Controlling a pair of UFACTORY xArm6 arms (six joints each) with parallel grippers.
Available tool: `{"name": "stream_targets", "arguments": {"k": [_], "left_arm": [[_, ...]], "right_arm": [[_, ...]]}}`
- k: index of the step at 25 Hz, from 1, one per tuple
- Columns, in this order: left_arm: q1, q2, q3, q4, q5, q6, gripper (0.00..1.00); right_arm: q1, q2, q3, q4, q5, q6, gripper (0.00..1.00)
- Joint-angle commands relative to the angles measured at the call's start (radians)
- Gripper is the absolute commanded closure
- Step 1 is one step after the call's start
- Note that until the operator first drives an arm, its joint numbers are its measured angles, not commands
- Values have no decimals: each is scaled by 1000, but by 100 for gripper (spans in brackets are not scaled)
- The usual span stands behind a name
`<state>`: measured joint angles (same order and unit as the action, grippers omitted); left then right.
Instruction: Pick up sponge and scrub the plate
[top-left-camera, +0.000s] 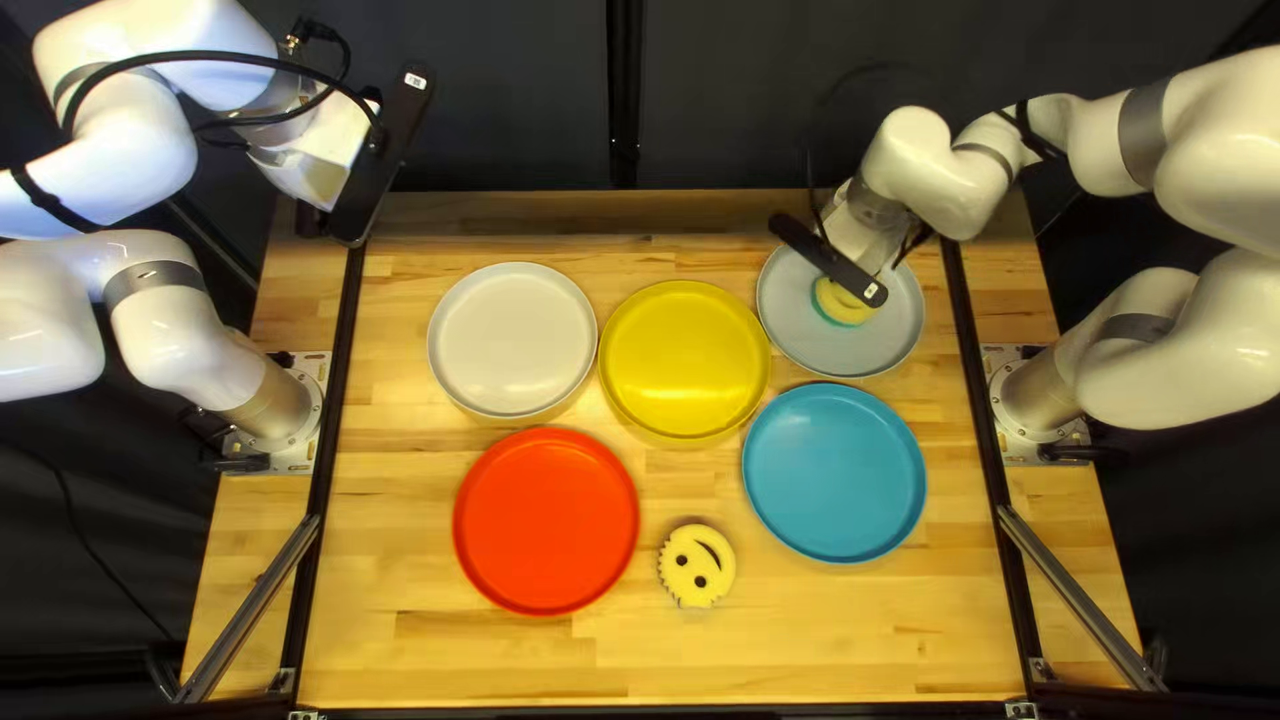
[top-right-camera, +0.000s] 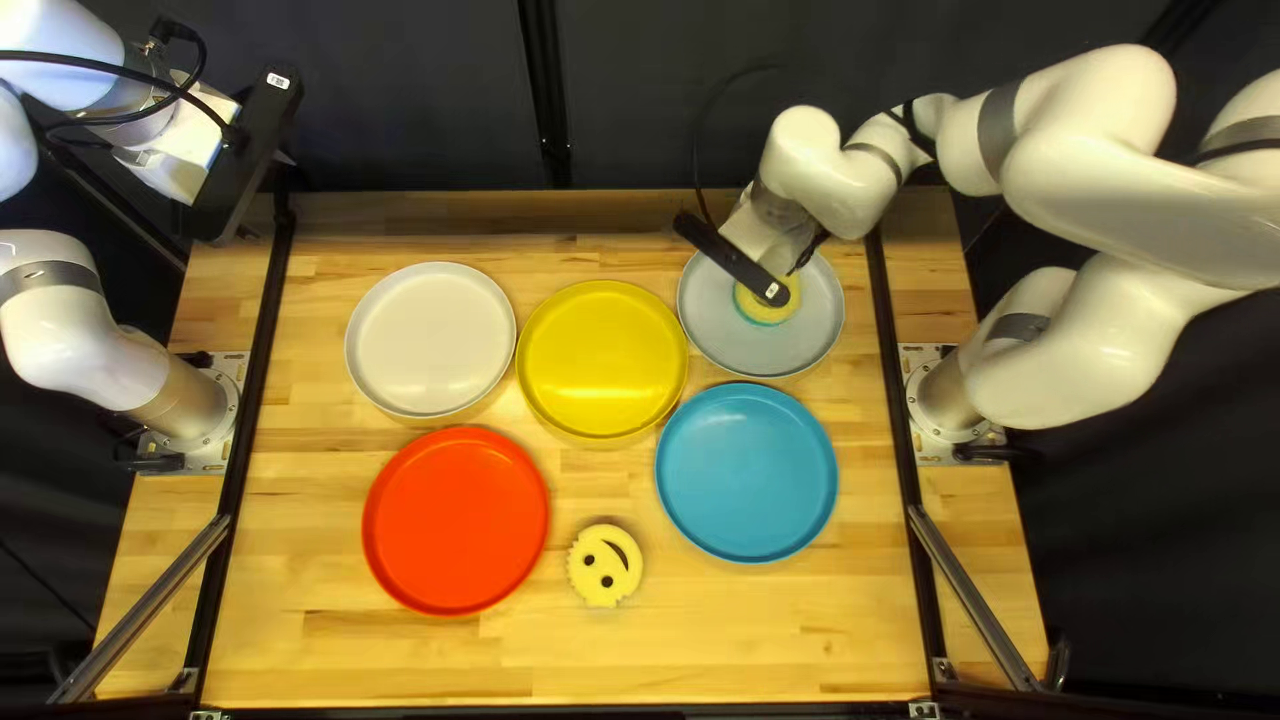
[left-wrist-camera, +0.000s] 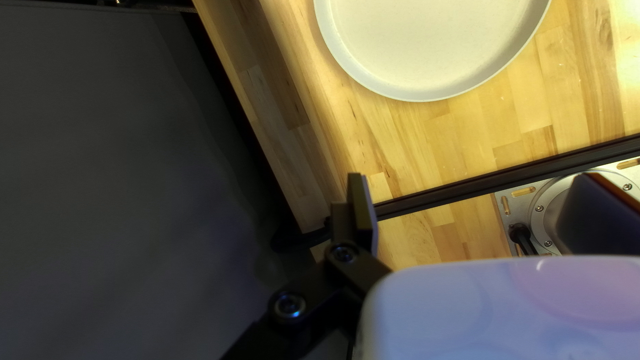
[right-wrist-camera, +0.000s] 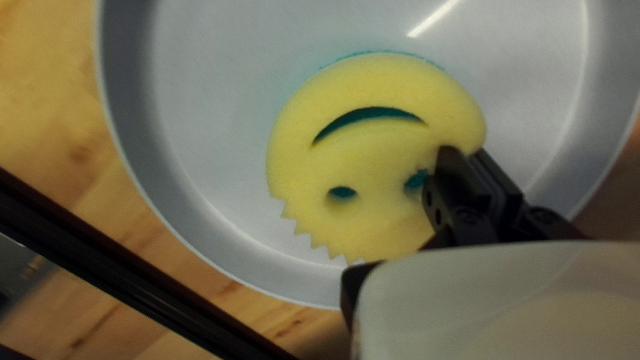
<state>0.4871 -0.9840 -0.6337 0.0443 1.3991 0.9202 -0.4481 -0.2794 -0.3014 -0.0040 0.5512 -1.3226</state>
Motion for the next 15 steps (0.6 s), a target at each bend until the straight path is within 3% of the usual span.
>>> {"name": "stream_targets", "arguments": {"k": [1,11,15], "left_arm": [[0,0,0,0,0,0,0],[0,0,0,0,0,0,0],[0,0,0,0,0,0,0]], "right_arm": [[-7,6,14,-9,-22,-15,100],[-200,60,-53,-15,2,-181,100],[-232,48,-62,-24,20,-192,100]]}}
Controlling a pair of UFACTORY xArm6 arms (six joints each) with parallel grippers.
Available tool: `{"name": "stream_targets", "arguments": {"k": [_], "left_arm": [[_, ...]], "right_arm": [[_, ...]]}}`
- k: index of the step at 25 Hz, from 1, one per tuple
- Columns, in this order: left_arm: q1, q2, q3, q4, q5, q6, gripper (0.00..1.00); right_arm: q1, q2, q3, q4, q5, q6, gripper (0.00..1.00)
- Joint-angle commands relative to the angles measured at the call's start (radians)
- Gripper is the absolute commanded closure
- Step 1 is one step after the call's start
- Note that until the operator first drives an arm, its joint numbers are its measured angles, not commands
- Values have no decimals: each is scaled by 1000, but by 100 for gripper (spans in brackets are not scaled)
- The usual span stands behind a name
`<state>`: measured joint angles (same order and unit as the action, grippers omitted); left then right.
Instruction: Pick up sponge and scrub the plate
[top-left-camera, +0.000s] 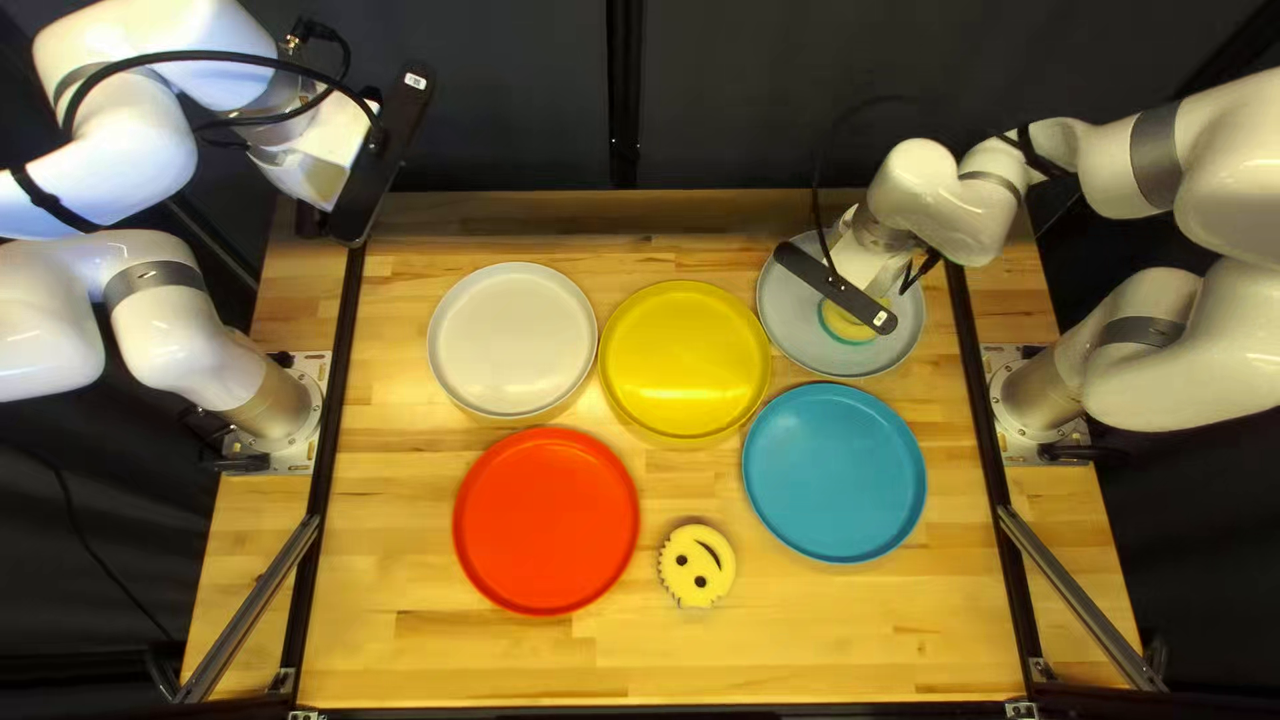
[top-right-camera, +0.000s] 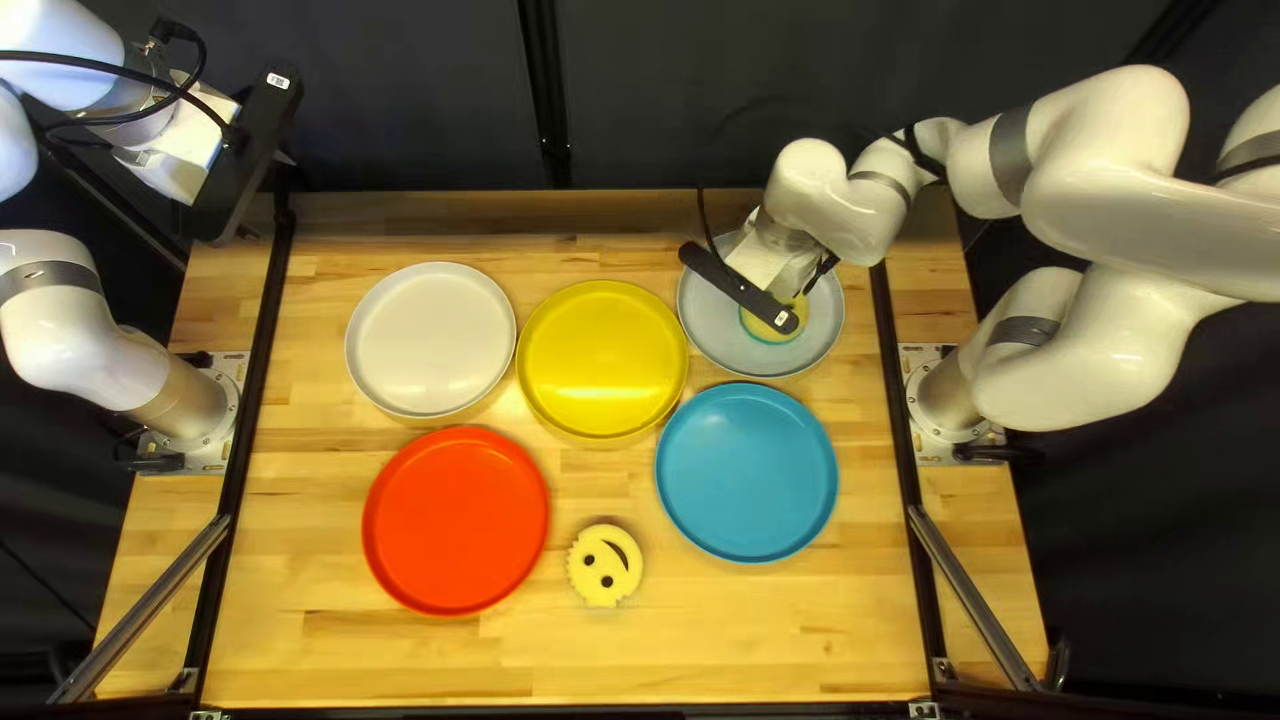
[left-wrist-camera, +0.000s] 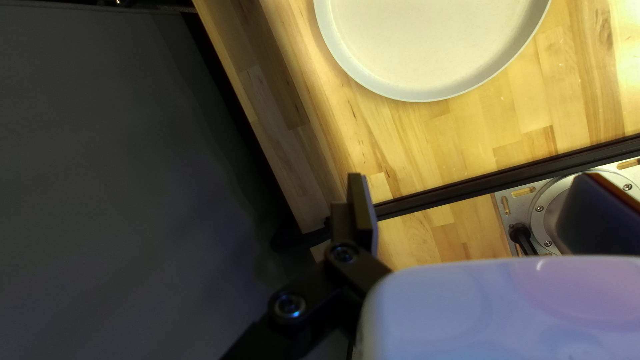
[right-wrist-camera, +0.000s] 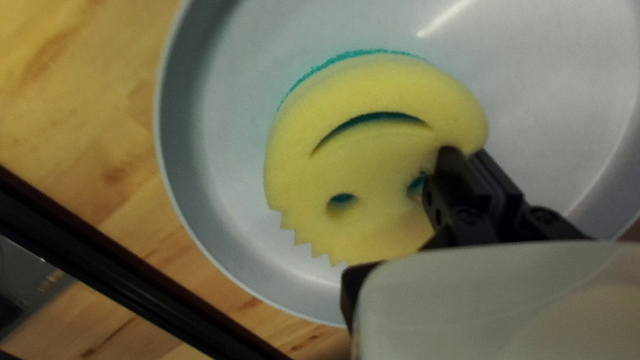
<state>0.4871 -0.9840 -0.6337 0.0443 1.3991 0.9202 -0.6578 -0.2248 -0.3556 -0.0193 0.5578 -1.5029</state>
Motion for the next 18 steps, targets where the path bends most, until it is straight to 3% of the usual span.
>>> {"name": "stream_targets", "arguments": {"k": [1,5,14,18], "left_arm": [[0,0,0,0,0,0,0],[0,0,0,0,0,0,0],[0,0,0,0,0,0,0],[0,0,0,0,0,0,0]], "right_arm": [[-20,-11,-9,-13,19,-3,100],[6,-37,9,-20,27,27,100],[155,-151,123,-39,23,157,100],[148,-152,124,-48,25,148,100]]}}
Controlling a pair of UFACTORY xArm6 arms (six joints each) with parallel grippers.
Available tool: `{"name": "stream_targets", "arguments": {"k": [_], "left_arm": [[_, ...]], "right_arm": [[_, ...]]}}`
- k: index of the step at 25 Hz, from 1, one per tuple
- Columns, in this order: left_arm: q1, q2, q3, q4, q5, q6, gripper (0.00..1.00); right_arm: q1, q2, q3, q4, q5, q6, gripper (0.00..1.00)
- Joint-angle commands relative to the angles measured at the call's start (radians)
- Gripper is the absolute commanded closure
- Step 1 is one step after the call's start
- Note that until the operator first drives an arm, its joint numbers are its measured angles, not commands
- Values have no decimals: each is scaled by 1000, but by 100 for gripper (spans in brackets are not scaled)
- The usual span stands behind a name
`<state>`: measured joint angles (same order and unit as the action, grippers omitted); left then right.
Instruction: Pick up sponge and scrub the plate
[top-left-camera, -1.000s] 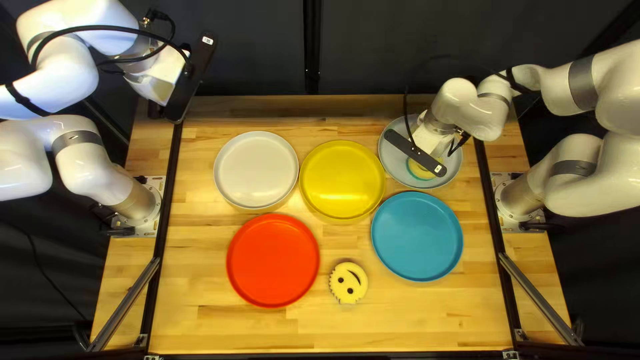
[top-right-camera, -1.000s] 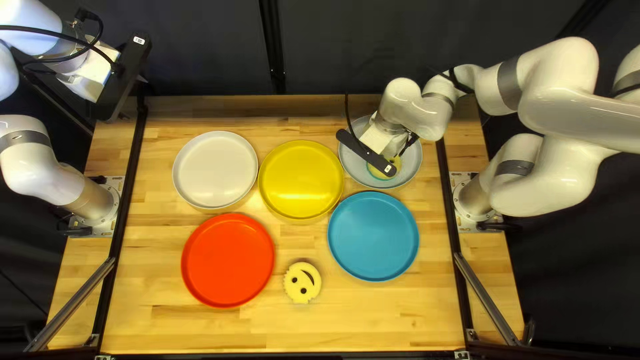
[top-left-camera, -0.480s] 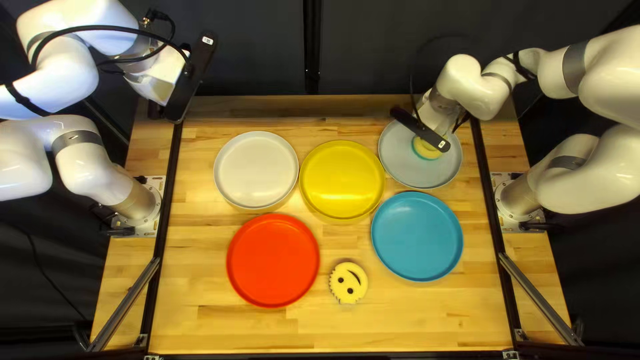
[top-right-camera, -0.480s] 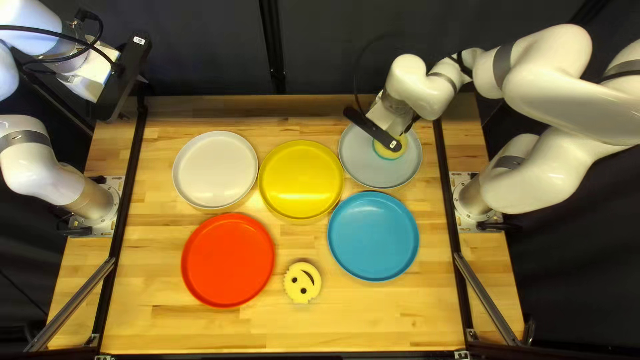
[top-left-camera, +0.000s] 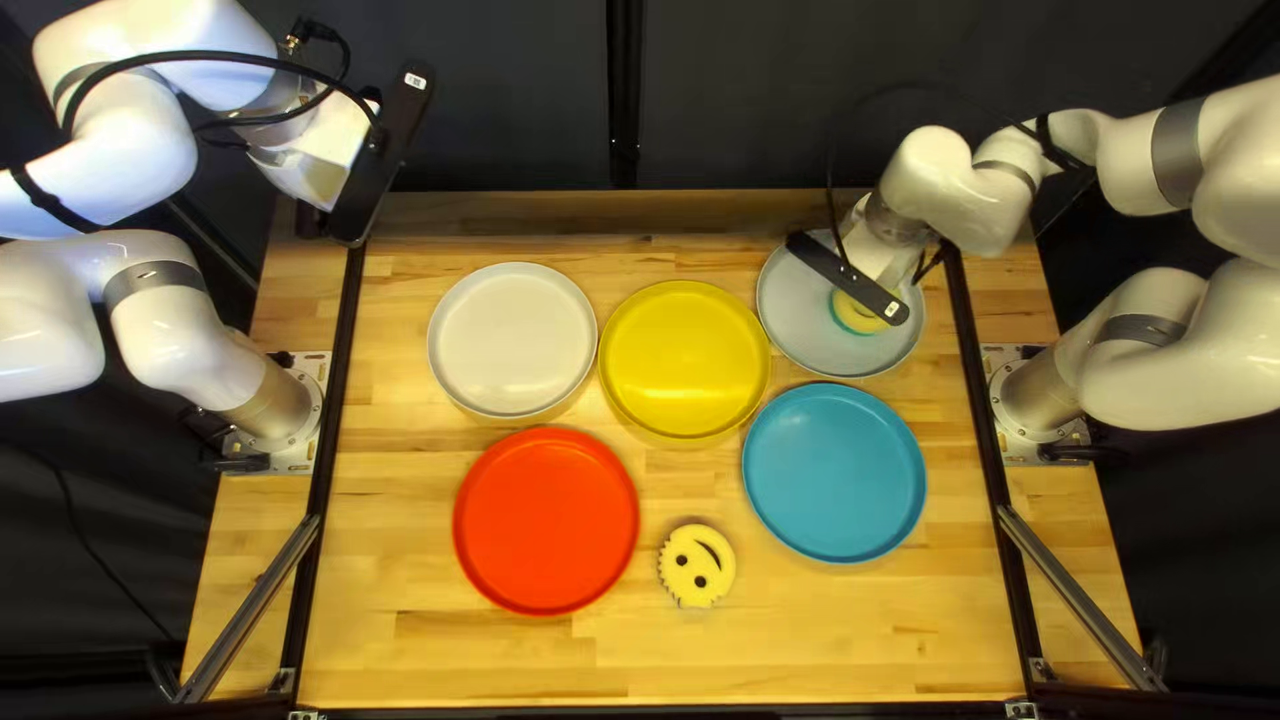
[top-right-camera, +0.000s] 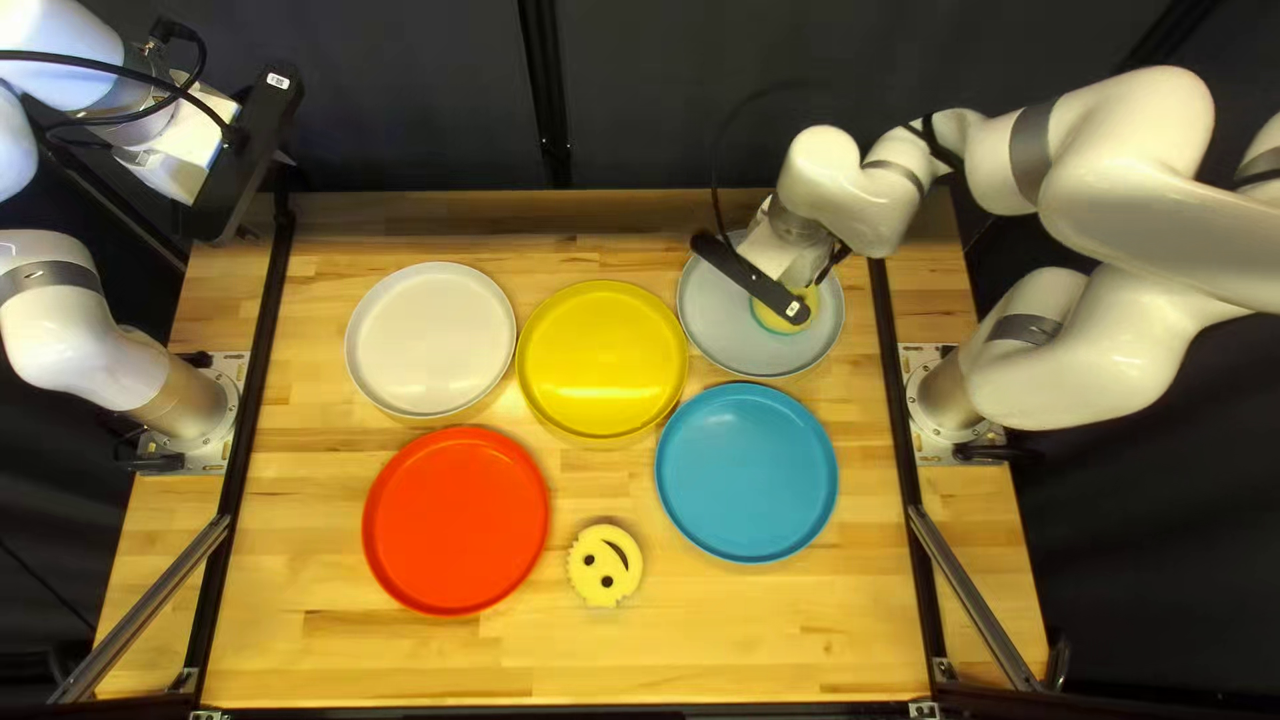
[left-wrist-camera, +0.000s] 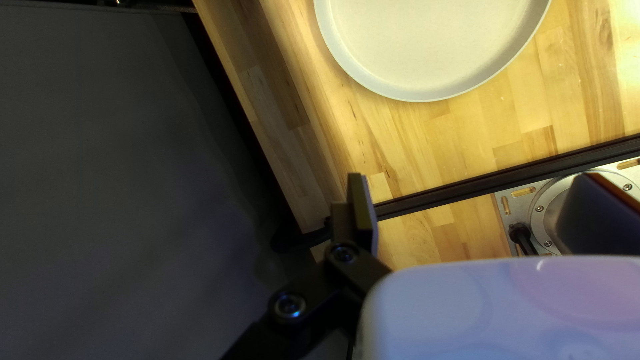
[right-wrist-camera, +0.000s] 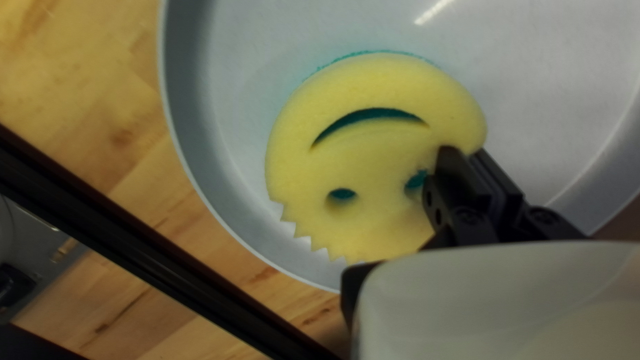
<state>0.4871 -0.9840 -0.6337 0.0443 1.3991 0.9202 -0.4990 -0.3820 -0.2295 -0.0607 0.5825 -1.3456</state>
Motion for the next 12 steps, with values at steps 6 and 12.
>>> {"name": "stream_targets", "arguments": {"k": [6,12], "left_arm": [[0,0,0,0,0,0,0],[0,0,0,0,0,0,0]], "right_arm": [[-136,104,-74,9,-13,-132,100],[-188,161,-144,23,14,-180,100]]}}
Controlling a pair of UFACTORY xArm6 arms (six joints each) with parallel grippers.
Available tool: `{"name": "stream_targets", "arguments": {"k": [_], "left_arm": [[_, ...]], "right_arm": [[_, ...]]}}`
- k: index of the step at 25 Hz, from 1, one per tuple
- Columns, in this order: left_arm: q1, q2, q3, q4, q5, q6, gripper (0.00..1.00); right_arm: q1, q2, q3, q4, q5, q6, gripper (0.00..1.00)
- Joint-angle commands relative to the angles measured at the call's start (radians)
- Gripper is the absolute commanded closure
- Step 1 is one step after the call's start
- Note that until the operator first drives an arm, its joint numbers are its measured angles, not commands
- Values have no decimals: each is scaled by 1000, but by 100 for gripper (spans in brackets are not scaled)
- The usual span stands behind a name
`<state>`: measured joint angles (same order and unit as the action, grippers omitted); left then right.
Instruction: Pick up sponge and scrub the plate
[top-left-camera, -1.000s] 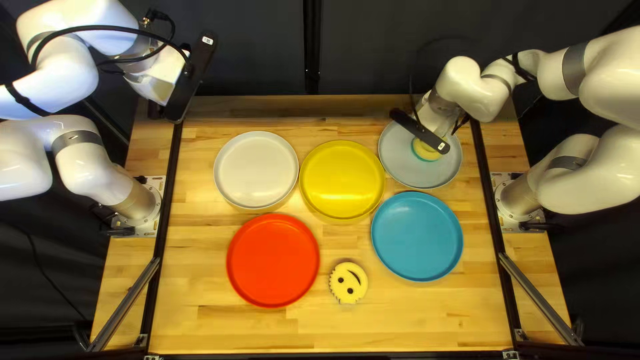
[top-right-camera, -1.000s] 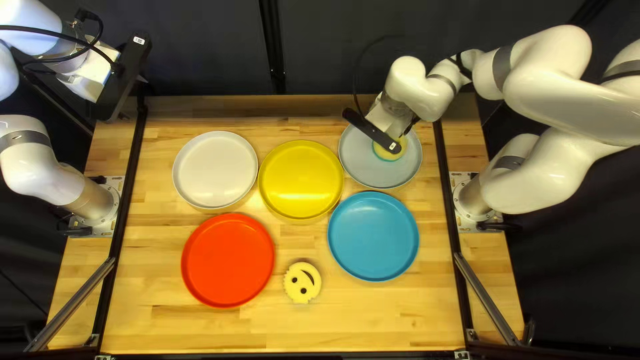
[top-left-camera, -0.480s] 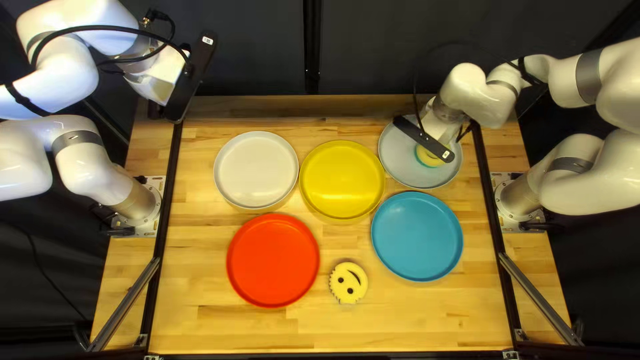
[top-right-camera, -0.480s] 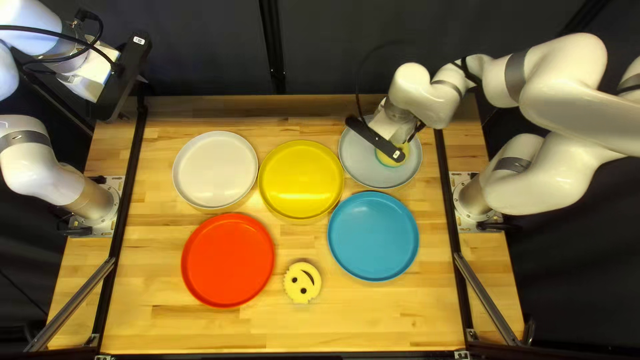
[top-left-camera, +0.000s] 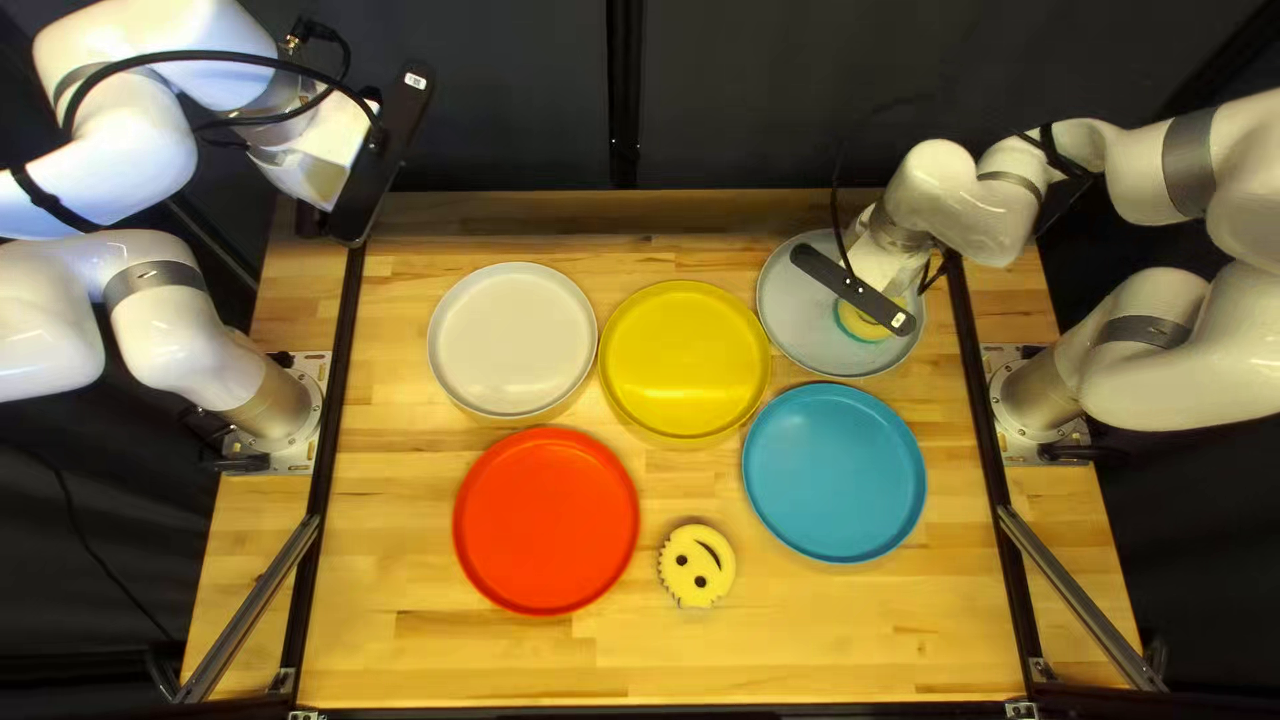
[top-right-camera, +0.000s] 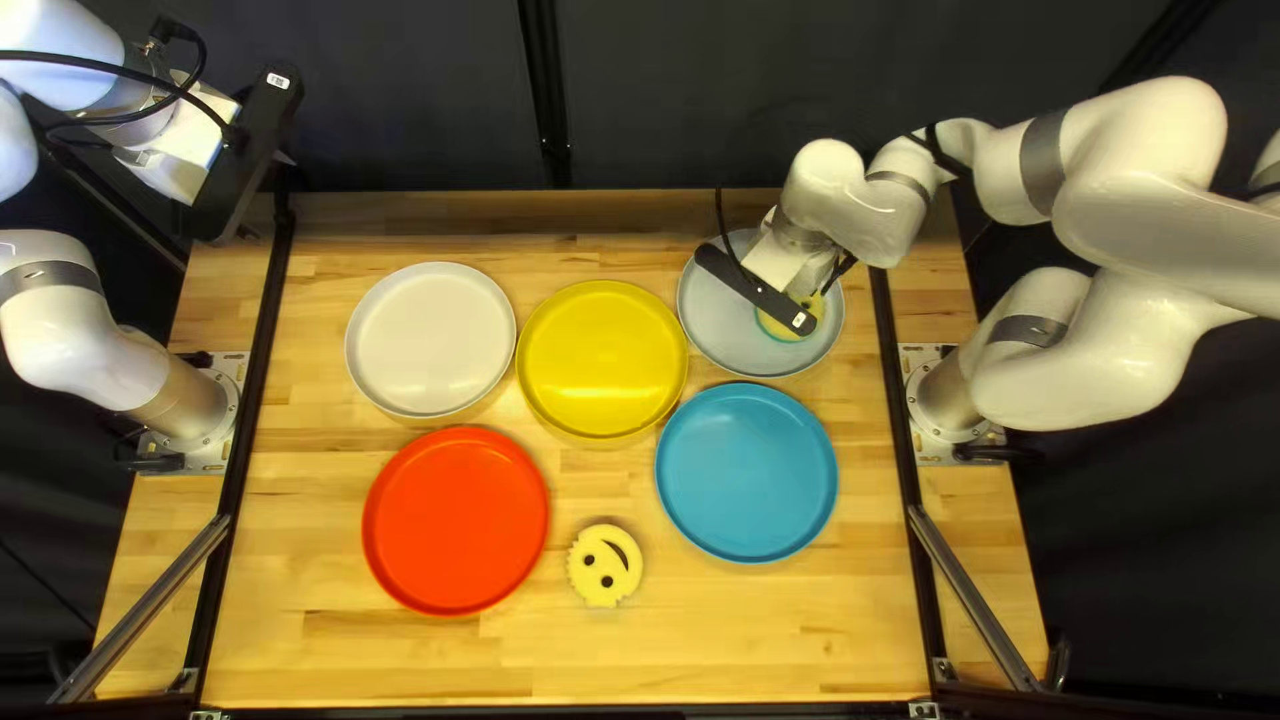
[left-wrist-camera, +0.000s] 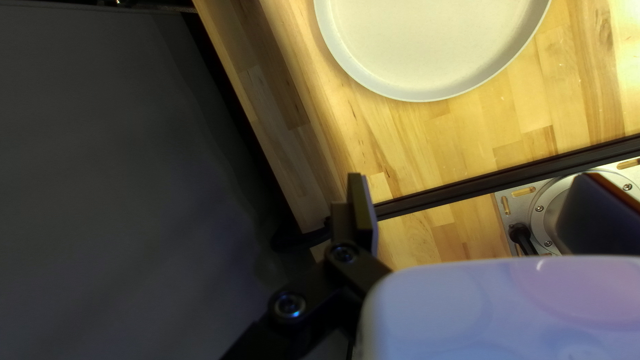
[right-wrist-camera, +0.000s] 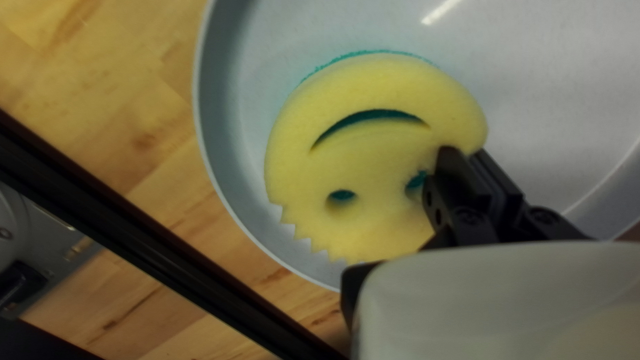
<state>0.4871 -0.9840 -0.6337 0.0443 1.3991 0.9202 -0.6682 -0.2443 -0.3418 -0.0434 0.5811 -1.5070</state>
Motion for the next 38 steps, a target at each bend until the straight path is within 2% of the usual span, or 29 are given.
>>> {"name": "stream_targets", "arguments": {"k": [1,7,12,16,19,25,34,38], "left_arm": [[0,0,0,0,0,0,0],[0,0,0,0,0,0,0],[0,0,0,0,0,0,0],[0,0,0,0,0,0,0],[0,0,0,0,0,0,0],[0,0,0,0,0,0,0],[0,0,0,0,0,0,0],[0,0,0,0,0,0,0]], "right_arm": [[-27,41,-55,6,22,-25,100],[-24,101,-115,16,27,-29,100],[79,72,-73,21,8,45,100],[213,38,-41,3,-4,156,100],[258,42,-44,-13,-14,193,100],[228,107,-88,-12,-38,147,100],[81,191,-179,10,-4,16,100],[58,201,-193,20,12,-2,100]]}}
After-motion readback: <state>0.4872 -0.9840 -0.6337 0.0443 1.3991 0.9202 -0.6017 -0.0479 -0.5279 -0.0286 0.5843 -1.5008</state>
